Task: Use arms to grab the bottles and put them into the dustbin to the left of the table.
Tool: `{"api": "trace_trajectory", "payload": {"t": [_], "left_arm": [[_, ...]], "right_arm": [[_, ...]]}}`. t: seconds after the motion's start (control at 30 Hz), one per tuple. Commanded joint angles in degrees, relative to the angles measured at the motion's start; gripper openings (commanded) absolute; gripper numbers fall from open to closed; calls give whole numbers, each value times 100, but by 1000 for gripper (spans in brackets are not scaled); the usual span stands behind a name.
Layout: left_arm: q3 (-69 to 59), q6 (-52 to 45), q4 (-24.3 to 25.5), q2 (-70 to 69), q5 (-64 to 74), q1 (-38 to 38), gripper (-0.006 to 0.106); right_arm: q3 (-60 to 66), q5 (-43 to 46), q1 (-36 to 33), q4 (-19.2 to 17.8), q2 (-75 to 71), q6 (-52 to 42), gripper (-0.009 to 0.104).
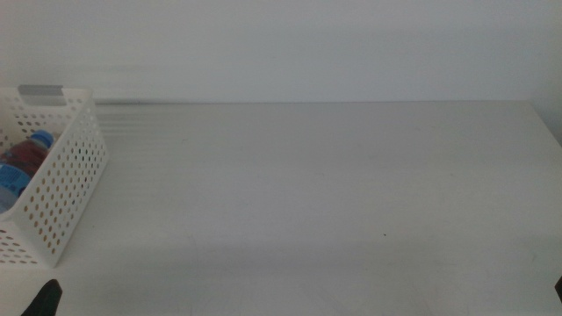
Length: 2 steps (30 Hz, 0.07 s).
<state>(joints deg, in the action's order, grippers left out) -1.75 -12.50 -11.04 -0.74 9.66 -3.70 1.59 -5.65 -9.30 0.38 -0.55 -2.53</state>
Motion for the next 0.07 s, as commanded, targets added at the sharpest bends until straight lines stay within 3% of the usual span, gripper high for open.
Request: {"api": "trace_trajectory", "payload": {"t": [0.0,0.03], "left_arm": [[-32,85,-39,-92,-438,-16,90],[-32,85,-39,-92,-438,-16,90]], "right_arm": [[-41,434,34,-69,-158,-67,72],[-41,434,34,-69,-158,-67,72]]}}
